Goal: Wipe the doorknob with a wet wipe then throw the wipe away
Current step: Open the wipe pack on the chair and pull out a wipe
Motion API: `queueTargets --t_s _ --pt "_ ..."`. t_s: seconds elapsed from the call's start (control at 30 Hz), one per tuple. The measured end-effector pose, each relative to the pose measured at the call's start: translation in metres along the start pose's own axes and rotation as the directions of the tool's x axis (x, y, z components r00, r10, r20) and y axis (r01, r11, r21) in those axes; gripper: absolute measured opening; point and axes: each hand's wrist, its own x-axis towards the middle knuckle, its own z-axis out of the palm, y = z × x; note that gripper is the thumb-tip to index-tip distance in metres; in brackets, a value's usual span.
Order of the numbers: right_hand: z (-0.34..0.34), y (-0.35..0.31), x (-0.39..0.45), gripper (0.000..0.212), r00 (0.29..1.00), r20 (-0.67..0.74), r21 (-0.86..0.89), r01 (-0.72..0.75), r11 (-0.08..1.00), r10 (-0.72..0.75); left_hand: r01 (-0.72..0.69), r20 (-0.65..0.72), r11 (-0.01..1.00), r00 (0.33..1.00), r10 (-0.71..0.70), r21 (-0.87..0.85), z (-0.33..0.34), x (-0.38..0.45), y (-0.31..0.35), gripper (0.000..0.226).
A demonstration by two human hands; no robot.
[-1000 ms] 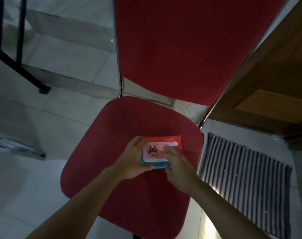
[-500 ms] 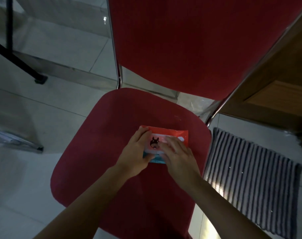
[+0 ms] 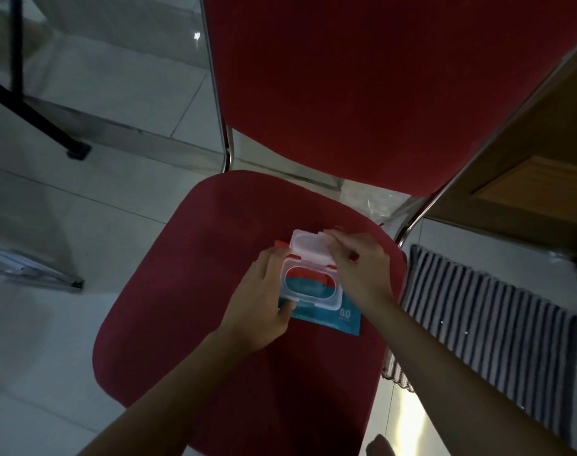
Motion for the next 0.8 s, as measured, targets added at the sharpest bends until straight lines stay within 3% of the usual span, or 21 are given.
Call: queueTargets --t_s 0.1,0.2,0.37,0.53,0.67,0.8 --pt "0.001 0.005 0.004 0.024 0.998 -0.06 -0.077 -0.02 0.997 0.015 -0.049 0.021 0.992 0.999 0.047 0.119 0.005 0.002 0.007 0.067" --pt "-0.002 0.01 0.0 0.03 1.0 -0.028 -0.128 -0.006 0.992 0.002 -0.021 0.083 0.992 0.997 0.01 0.128 0.012 0.005 0.019 0.069" --pt "-0.009 0.013 -0.004 0.035 1.0 -0.008 -0.133 0.011 0.991 -0.012 0.074 -0.005 0.976 0.997 -0.075 0.205 0.025 0.015 0.029 0.06" --pt "-0.014 0.009 0.004 0.032 0.995 -0.082 -0.136 0.037 0.99 -0.048 0.1 -0.027 0.98 0.995 -0.097 0.17 0.022 0.023 0.032 0.036" --pt "-0.015 0.004 0.005 0.018 0.982 -0.163 -0.039 0.086 0.996 -0.091 0.12 -0.088 0.993 0.989 -0.12 -0.01 0.009 0.027 0.026 0.038" --pt "-0.013 0.01 -0.001 0.028 0.986 -0.028 -0.212 0.152 0.965 -0.162 0.02 -0.011 0.992 1.0 -0.019 0.123 0.002 0.026 0.013 0.048"
